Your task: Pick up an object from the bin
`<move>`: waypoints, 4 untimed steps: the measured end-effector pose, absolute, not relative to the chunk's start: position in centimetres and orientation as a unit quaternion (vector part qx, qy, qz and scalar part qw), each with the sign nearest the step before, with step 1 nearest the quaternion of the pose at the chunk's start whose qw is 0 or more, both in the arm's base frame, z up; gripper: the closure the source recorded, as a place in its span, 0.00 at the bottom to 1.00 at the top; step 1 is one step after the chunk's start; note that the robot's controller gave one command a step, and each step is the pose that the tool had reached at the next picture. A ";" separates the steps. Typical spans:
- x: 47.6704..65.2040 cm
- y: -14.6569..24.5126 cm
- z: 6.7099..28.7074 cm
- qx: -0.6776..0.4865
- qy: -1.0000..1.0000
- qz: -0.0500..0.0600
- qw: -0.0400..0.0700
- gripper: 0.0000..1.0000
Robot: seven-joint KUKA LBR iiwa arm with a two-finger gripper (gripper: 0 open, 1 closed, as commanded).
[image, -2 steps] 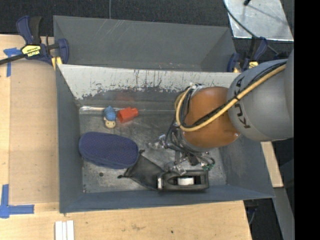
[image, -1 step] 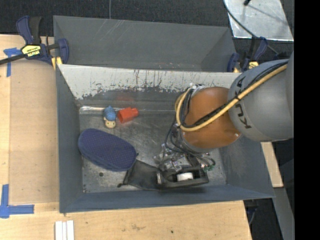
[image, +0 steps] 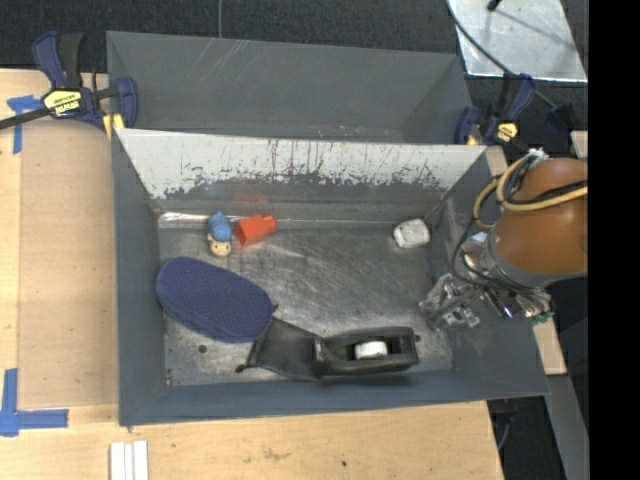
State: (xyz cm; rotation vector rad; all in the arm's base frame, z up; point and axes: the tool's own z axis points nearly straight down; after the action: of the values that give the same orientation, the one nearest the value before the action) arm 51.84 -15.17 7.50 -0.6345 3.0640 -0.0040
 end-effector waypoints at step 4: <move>52.2 -6.8 19.9 -0.118 0.993 0.000 0.002 0.00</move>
Offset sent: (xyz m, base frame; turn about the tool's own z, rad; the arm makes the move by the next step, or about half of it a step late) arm -0.0121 0.0362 0.1275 0.0262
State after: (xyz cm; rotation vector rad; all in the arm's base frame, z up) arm 52.17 -6.75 19.85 -0.3718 3.1160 -0.0003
